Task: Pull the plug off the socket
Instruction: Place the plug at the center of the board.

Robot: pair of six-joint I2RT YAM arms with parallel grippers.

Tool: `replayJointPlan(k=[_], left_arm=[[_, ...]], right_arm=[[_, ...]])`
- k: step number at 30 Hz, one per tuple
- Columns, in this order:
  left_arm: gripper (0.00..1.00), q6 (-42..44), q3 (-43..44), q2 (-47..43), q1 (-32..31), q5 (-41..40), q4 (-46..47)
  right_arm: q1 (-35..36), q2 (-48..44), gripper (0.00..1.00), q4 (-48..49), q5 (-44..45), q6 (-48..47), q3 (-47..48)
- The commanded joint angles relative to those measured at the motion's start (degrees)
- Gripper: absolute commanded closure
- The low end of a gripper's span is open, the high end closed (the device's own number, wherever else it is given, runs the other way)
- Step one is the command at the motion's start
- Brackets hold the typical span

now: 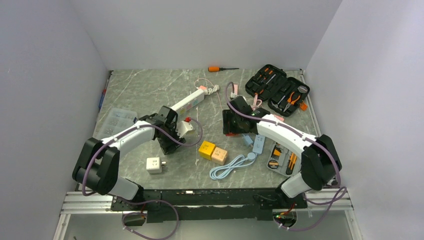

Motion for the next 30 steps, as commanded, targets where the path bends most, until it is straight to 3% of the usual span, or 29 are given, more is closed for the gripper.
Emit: replayJointPlan(k=[1,5,9,10,12,13,19,25,28,30], left_arm=[[1.0,-0.8,-3.0,0.2,-0.2,-3.1,6.4],[0.95,-1.2,-4.0,1.6,-0.1,-4.0,7.8],[0.71,-2.2,-2.2,4.0,-0.1,-4.5,4.8],[0.59,-2.4,-2.2,3.8,-0.1,-4.2,4.5],[0.14,-2.2,-2.6,2.2,0.2,-2.3,3.8],[0.02,-2.2,-2.6,1.0,0.3,-1.1,3.3],[0.01,-2.4,1.3,-6.8,3.9,7.4,-4.0],[0.01,0.2,10.9,-10.7,10.8,16.6,-16.5],[0.0,2.0,15.5,-11.4,14.1,19.9,-22.0],[0.01,2.9,17.4,-11.8,16.1,21.2,-24.6]], right_arm=[[0.6,3.2,1.0,3.8,0.1,-0.7,10.0],[1.5,10.3,1.0,2.6,0.5,-2.2,18.8],[2.3,18.9,1.0,2.4,2.8,-3.2,26.4],[2.4,20.5,1.0,2.7,3.4,-3.1,27.3],[2.5,24.1,1.0,3.8,4.3,-2.9,28.4],[2.5,25.3,1.0,4.5,4.7,-2.9,28.7],[2.6,30.1,1.0,7.0,9.5,-3.6,29.9],[3.1,31.8,1.0,7.9,15.8,-4.0,30.1],[3.5,32.2,0.87,9.4,17.5,-4.0,28.8],[3.9,33.1,0.65,10.1,17.3,-4.3,28.5]])
